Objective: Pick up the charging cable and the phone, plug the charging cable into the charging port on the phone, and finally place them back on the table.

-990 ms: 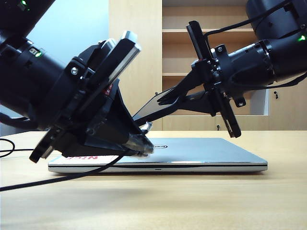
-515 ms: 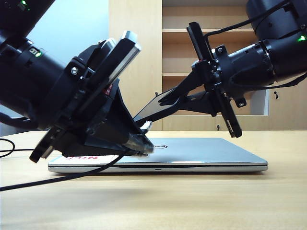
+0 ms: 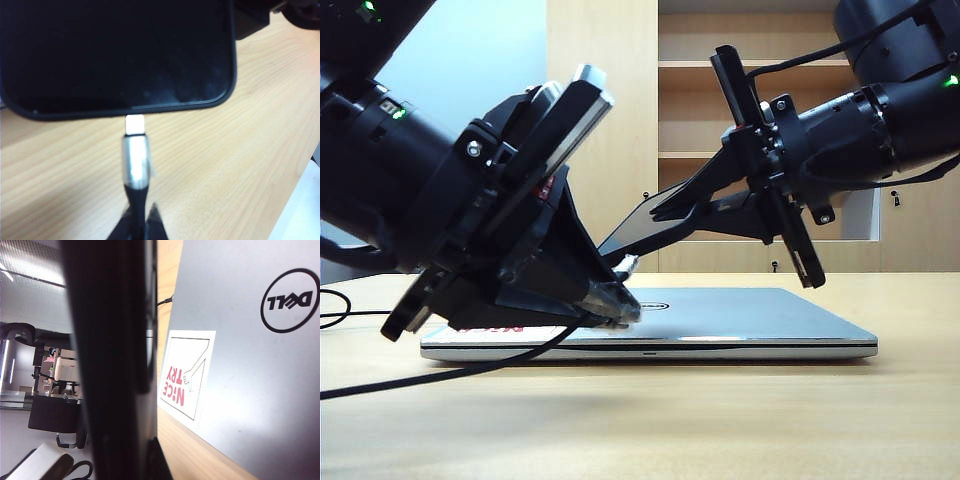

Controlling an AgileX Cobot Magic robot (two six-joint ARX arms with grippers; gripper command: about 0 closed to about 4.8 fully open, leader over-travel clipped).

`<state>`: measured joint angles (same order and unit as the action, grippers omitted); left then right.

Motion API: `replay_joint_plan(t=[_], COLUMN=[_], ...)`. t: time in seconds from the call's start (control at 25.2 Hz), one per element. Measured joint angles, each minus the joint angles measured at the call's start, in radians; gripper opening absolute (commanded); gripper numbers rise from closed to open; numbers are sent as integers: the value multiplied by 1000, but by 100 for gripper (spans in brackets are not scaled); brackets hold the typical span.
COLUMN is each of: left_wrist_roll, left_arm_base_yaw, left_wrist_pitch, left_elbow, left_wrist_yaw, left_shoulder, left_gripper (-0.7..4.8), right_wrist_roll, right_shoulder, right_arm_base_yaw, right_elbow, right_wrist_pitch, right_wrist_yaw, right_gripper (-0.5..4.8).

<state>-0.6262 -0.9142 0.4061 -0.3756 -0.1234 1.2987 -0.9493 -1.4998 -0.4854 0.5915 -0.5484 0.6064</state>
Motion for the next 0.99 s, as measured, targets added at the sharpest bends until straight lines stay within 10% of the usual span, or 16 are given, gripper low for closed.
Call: replay_joint_plan(t=[0.99], left_wrist_roll=[-26], left_arm_base_yaw=[0], left_wrist_pitch=[2], left_elbow=[0], left_wrist_yaw=[3], left_shoulder=[0], left_gripper=[-6], right_wrist_roll=[-140], right_shoulder=[0], right_arm_base_yaw=[40], right_elbow=[0], right_wrist_pitch=[-10], right_wrist_yaw=[6], right_gripper=[-6])
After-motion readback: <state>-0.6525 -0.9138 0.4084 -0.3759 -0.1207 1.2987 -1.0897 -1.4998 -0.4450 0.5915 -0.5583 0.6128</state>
